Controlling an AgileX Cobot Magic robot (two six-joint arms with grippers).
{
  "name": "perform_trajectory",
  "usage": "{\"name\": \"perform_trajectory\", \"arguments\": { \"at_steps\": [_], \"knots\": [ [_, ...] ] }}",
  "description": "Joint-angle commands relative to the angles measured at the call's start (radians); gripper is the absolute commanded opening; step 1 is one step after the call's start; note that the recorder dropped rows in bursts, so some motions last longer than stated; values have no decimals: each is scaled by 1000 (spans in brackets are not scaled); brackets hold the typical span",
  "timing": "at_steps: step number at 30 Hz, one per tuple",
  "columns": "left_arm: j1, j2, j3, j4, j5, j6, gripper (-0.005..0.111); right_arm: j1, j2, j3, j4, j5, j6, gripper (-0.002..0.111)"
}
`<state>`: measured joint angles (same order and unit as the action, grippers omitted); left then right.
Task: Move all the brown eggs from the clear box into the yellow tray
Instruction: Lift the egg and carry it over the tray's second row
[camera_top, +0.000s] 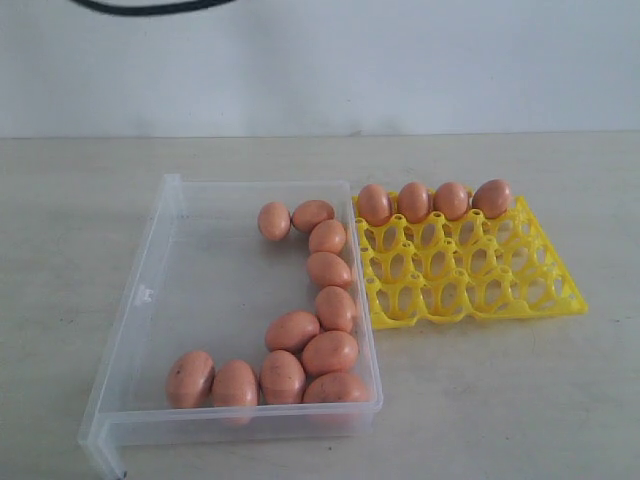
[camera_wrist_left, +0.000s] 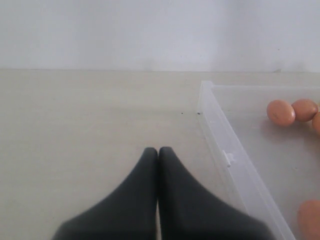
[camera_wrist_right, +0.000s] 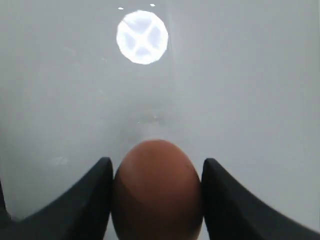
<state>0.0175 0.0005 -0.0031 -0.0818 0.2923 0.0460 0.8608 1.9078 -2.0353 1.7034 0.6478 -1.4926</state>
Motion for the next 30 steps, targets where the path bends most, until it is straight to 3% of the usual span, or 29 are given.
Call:
{"name": "perform_trajectory", "arguments": {
  "at_steps": [1,5,8,14,18,20,22,25,26,28,30],
  "knots": [
    [-4,-1,3,-3,-7,-1,-4,-1,-76,-1,-356,60,-29,0],
    [-4,-1,3,-3,-7,-1,-4,24,-92,-1,-1117,72,351,0],
    [-4,-1,3,-3,-7,-1,-4,41,-76,0,-1561,110,632,0],
    [-4,-1,3,-3,-7,-1,-4,39,-71,0,-1952,140,1126,0],
    [-4,-1,3,-3,-7,-1,-4,-4,-72,28,-1911,72,1381,0],
    [-4,-1,3,-3,-7,-1,-4,-33,-101,156,-1782,-120,1411,0],
    [-4,-1,3,-3,-7,-1,-4,-52,-167,383,-1675,-388,1400,0],
    [-4,-1,3,-3,-7,-1,-4,-85,-330,905,-1653,-958,1430,0],
    [-4,-1,3,-3,-7,-1,-4,-106,-354,1000,-1653,-1050,1449,0],
    [-4,-1,3,-3,-7,-1,-4,-229,-374,1226,-1619,-1272,1505,0],
    [-4,-1,3,-3,-7,-1,-4,-423,-360,1316,-1530,-1393,1610,0]
  ]
}}
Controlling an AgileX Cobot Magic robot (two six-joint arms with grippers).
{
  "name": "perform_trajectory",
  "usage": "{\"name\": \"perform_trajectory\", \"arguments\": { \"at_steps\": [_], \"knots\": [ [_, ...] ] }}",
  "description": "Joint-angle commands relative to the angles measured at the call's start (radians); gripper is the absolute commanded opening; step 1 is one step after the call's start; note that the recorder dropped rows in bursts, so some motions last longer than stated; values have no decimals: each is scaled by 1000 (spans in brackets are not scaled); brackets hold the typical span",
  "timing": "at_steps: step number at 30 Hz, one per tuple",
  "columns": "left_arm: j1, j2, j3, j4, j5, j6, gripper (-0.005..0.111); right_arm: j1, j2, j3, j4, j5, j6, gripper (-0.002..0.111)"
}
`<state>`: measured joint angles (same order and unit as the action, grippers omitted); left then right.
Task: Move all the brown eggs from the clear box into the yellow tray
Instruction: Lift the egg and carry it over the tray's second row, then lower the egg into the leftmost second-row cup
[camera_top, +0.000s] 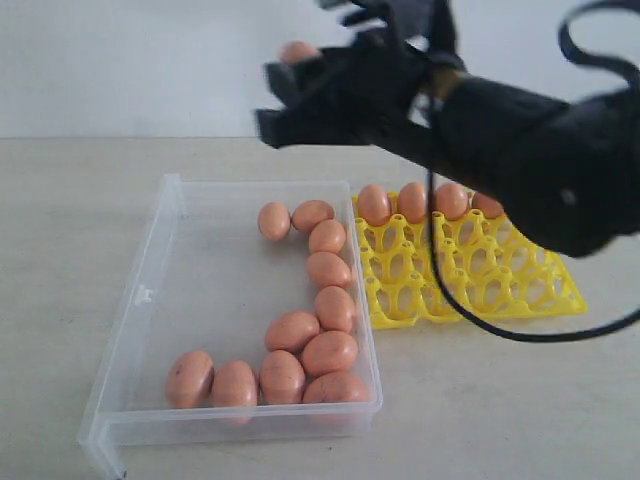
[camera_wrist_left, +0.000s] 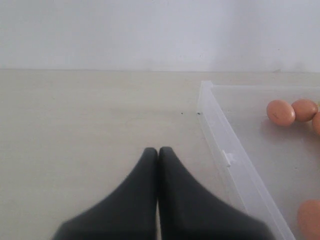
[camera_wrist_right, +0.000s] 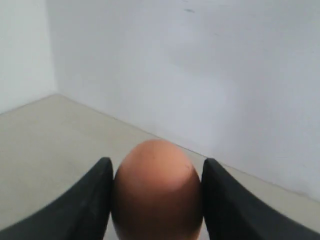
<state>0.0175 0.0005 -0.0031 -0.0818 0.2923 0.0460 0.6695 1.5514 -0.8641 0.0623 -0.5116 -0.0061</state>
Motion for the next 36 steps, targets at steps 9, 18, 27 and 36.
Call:
{"name": "perform_trajectory", "arguments": {
  "at_steps": [9,18,27,36],
  "knots": [
    [-4,-1,3,-3,-7,-1,-4,-871,281,-172,-1286,-709,1266,0],
    [-4,-1,3,-3,-7,-1,-4,-729,465,-227,-1508,-709,1165,0],
    [-4,-1,3,-3,-7,-1,-4,-557,500,-263,-1480,-346,935,0],
    [-4,-1,3,-3,-7,-1,-4,-555,578,-265,-1366,-387,762,0]
  ]
}}
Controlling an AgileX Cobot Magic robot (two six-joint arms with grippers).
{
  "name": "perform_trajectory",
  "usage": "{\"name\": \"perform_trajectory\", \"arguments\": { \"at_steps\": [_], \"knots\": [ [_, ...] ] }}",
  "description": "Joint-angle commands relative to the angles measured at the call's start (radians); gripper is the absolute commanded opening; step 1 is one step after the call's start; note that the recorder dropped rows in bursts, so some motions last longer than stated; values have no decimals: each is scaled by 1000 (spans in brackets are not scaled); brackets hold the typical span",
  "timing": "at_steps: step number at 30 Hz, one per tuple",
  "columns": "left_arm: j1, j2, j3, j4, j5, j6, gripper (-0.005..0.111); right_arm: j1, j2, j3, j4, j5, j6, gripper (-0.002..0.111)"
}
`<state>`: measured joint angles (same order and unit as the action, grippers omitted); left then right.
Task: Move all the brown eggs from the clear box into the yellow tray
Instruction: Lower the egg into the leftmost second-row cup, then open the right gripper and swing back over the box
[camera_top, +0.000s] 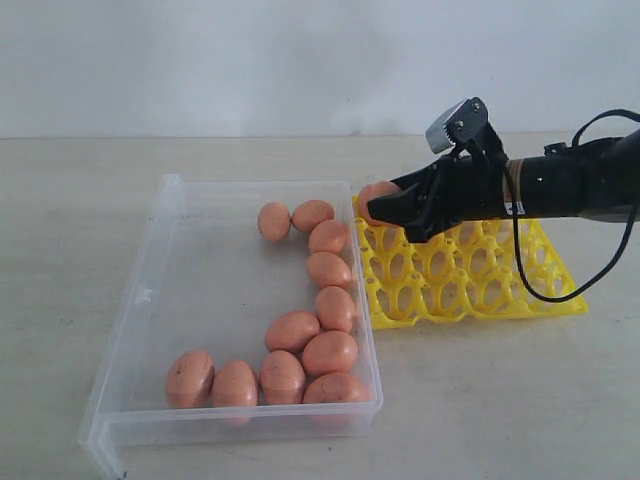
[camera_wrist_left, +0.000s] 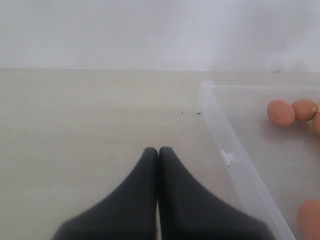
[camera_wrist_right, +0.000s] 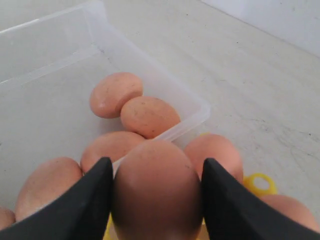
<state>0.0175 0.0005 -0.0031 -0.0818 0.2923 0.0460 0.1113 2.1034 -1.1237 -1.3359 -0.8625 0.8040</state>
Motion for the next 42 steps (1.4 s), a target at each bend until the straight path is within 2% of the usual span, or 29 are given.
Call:
{"name": "perform_trajectory", "arguments": {
  "at_steps": [1,13,15,22,25,34,39,42],
  "knots": [
    [-4,-1,3,-3,-7,-1,-4,5,33,-5,32,-42,-48,0],
    [-4,-1,3,-3,-7,-1,-4,9,40,-5,49,-74,-55,2],
    [-4,-1,3,-3,-7,-1,-4,9,40,-5,49,-74,-55,8],
    [-4,-1,3,-3,-7,-1,-4,9,40,-5,61,-74,-57,52],
    [-4,-1,3,-3,-7,-1,-4,9,40,-5,95,-74,-57,61],
    [-4,-1,3,-3,-7,-1,-4,9,40,-5,98,-72,-57,62],
    [-4,-1,3,-3,-7,-1,-4,9,24,-5,168,-102,-25,62],
    [-4,-1,3,-3,-7,-1,-4,19,-35,-5,166,-129,4,57]
  ]
}}
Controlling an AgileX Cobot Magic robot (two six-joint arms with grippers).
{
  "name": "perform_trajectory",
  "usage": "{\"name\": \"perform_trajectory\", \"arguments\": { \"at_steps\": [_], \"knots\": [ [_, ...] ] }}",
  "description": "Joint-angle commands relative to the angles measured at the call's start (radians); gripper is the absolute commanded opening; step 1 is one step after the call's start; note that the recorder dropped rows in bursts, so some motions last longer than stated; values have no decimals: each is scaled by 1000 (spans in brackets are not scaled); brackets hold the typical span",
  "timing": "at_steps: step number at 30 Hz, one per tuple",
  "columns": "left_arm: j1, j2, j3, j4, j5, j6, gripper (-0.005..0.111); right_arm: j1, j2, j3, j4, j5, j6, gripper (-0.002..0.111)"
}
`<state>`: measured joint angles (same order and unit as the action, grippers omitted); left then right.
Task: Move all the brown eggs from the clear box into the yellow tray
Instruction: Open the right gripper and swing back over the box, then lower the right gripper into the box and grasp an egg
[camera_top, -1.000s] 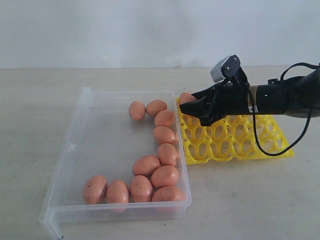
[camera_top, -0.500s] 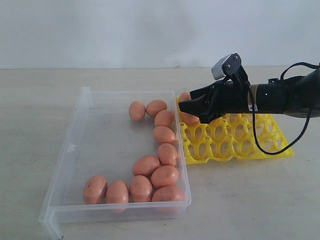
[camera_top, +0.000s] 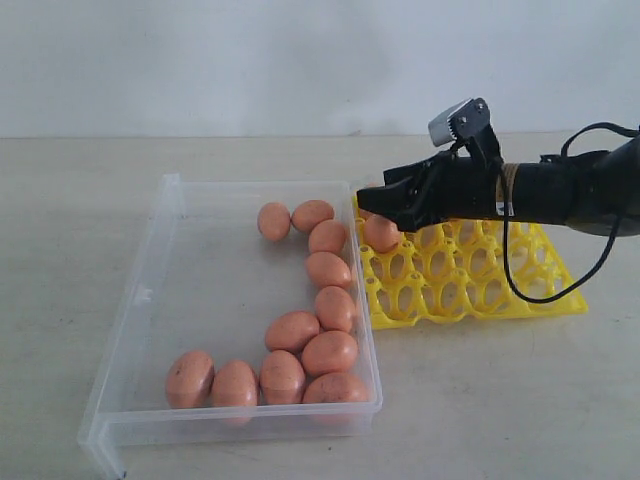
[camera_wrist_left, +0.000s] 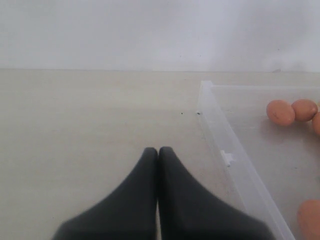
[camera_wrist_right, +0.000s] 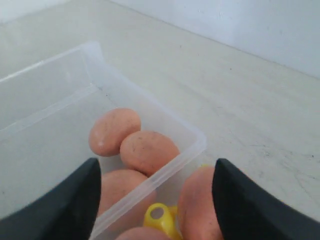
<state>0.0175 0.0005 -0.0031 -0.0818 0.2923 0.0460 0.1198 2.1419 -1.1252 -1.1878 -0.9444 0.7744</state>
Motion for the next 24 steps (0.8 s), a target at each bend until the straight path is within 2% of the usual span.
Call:
{"name": "perform_trajectory", "arguments": {
  "at_steps": [1,4,7,8,9,10,13,14,15,16,17,18,20,22,23,24],
  "knots": [
    [-4,-1,3,-3,-7,-1,-4,21,-99,-4,13,-45,55,53],
    [-4,-1,3,-3,-7,-1,-4,69,-216,-4,-28,-22,164,30],
    [-4,-1,3,-3,-7,-1,-4,167,-327,-4,-109,60,223,2],
    [-4,-1,3,-3,-7,-1,-4,203,-349,-4,-130,104,226,0],
    [-4,-1,3,-3,-7,-1,-4,304,-383,-4,-176,275,216,0],
    [-4,-1,3,-3,-7,-1,-4,362,-390,-4,-195,402,190,0],
    [-4,-1,3,-3,-7,-1,-4,640,-323,-29,-205,1249,5,0],
    [-4,-1,3,-3,-7,-1,-4,687,-288,-61,-200,1411,-30,0],
    [-4,-1,3,-3,-7,-1,-4,721,-247,-130,-101,1535,-44,0],
    [-4,-1,3,-3,-7,-1,-4,729,-223,-194,52,1563,-131,0],
    [-4,-1,3,-3,-7,-1,-4,727,-194,-301,422,1575,-444,0],
    [-4,-1,3,-3,-7,-1,-4,714,-166,-418,842,1687,-873,0],
    [-4,-1,3,-3,-7,-1,-4,697,-118,-591,1295,2005,-1445,0],
    [-4,-1,3,-3,-7,-1,-4,699,-96,-665,1337,2165,-1641,0],
    [-4,-1,3,-3,-7,-1,-4,699,-96,-670,1337,2165,-1673,0],
    [-4,-1,3,-3,-7,-1,-4,699,-96,-667,1327,2165,-1682,5]
  ]
}}
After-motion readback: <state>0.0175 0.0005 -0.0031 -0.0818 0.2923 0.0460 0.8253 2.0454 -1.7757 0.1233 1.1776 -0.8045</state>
